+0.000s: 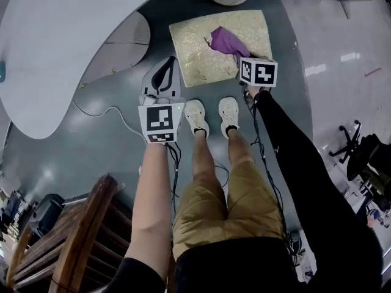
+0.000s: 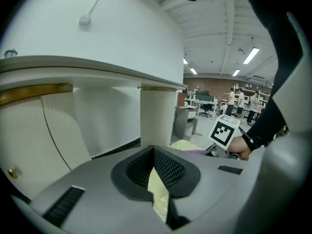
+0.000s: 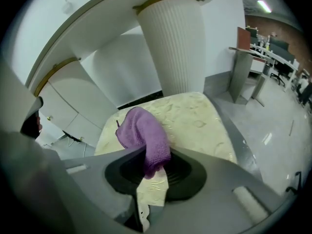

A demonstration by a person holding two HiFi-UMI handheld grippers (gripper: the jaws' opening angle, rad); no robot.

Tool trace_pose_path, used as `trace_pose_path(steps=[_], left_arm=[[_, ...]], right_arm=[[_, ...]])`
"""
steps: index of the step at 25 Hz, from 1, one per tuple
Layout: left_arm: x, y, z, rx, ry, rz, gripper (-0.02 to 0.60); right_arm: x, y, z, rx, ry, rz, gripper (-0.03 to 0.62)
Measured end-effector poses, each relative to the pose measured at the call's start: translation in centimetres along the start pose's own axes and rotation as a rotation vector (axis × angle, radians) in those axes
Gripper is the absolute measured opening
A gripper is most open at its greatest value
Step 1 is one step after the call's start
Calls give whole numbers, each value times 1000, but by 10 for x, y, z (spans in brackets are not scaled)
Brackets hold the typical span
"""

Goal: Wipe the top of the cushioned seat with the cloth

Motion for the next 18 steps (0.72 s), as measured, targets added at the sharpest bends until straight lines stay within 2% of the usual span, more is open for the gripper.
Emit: trace_pose_path(steps=[9,14,18], left_arm=[[-21,21,-45,-24,-8,-5,3],[-18,30,-65,-21,20,-6,3],[-12,28,-73,-29,29,6,3]], right_arm=[[39,4,-106,-179,-139,-76,78],[49,-14,-151,-294,-249,-21,78],[53,-25,-163,-281,-269,9,78]])
Point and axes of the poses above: the fingertips, and each gripper's own axes: x backward along the fingers, z to its left, y out of its top, the point moved 8 cm from there along x, backward along the fingers, and after that the axes turned 4 degrees about y, right-handed, at the moved point
